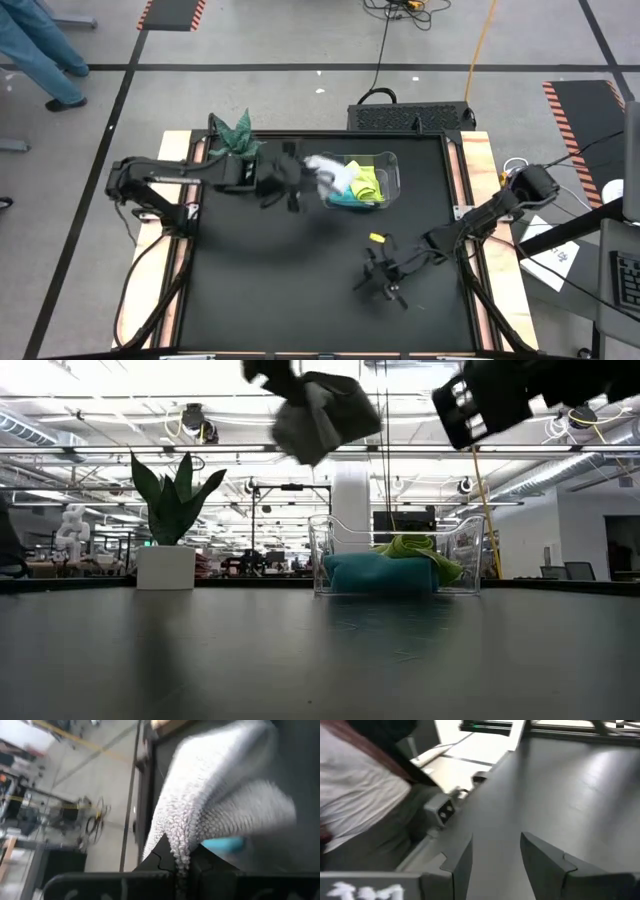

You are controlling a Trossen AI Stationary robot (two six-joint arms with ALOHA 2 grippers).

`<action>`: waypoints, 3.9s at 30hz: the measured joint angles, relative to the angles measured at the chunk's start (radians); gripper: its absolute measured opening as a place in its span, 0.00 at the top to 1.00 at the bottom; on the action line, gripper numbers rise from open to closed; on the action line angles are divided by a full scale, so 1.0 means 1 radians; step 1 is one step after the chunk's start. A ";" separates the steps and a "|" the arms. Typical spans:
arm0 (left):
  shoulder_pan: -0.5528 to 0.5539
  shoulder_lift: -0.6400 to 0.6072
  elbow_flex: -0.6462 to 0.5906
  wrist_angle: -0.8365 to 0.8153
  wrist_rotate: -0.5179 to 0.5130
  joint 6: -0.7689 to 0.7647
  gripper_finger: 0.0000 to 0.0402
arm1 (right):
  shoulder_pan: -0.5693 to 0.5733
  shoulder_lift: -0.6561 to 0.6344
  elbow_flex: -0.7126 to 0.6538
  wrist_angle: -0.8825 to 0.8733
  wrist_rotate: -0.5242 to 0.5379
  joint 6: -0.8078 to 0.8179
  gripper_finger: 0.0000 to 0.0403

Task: Fold microfiber towels
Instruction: Put the gray towel into the bin, then return to Home Position

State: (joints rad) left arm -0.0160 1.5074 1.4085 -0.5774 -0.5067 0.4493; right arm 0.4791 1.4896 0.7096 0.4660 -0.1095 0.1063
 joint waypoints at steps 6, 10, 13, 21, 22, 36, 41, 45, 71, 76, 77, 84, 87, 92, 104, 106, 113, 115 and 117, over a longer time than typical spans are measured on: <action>0.159 0.065 0.030 0.105 0.154 0.058 0.99 | 0.006 -0.086 -0.130 0.075 0.062 0.048 0.62; 0.223 0.150 0.030 0.222 0.247 0.123 0.99 | 0.006 -0.119 -0.207 0.150 0.062 0.076 0.62; 0.260 0.241 0.041 0.316 0.273 0.160 0.99 | 0.006 -0.135 -0.250 0.174 0.065 0.091 0.62; 0.310 0.497 0.160 0.394 0.236 0.175 0.99 | 0.005 -0.135 -0.337 0.288 0.066 0.119 0.62; 0.307 0.518 0.169 0.364 0.237 0.173 0.99 | 0.005 -0.135 -0.348 0.293 0.066 0.125 0.62; 0.270 0.585 0.187 0.148 0.463 0.032 0.97 | 0.005 -0.134 -0.451 0.466 0.088 0.155 0.62; 0.272 0.580 0.187 0.158 0.471 -0.011 0.97 | 0.005 -0.134 -0.451 0.489 0.088 0.154 0.62; 0.265 0.554 0.187 0.159 0.483 0.013 0.86 | 0.005 -0.134 -0.451 0.487 0.088 0.162 0.62; -0.046 0.200 0.188 0.117 0.557 -0.075 0.62 | 0.007 -0.311 -0.450 0.375 0.108 0.048 0.71; -0.229 0.079 0.187 0.152 0.367 -0.055 0.96 | 0.008 -0.466 -0.412 0.219 0.109 -0.060 0.95; -0.257 0.049 0.187 0.133 0.353 -0.085 0.97 | 0.012 -0.498 -0.402 0.173 0.112 -0.077 0.97; -0.504 -0.076 0.189 0.048 0.112 -0.159 0.99 | 0.046 -0.662 -0.220 -0.264 0.254 -0.089 0.99; -0.643 -0.118 0.189 -0.055 -0.202 -0.175 0.99 | 0.057 -0.726 -0.170 -0.377 0.298 -0.083 1.00; -0.801 -0.144 0.182 -0.218 -0.304 -0.316 0.99 | 0.060 -0.868 -0.168 -0.492 0.292 -0.048 1.00; -0.960 -0.350 -0.124 -0.369 -0.602 -0.747 0.99 | 0.059 -1.197 -0.250 -0.643 0.291 -0.012 1.00; -0.981 -0.438 -0.228 -0.344 -0.617 -0.796 0.98 | 0.059 -1.233 -0.275 -0.666 0.291 -0.007 1.00; -0.997 -0.733 -0.637 0.075 -0.583 -0.664 0.99 | 0.059 -1.322 -0.355 -0.666 0.293 0.041 1.00; -0.997 -0.798 -0.747 0.248 -0.515 -0.511 0.99 | 0.059 -1.329 -0.370 -0.665 0.294 0.042 1.00; -0.996 -0.865 -0.834 0.357 -0.532 -0.452 0.98 | 0.059 -1.330 -0.385 -0.653 0.295 0.048 1.00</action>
State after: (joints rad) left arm -1.0116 0.6421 0.5743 -0.2202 -1.0385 -0.0022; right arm 0.5381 0.1596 0.3249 -0.1871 0.1854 0.1545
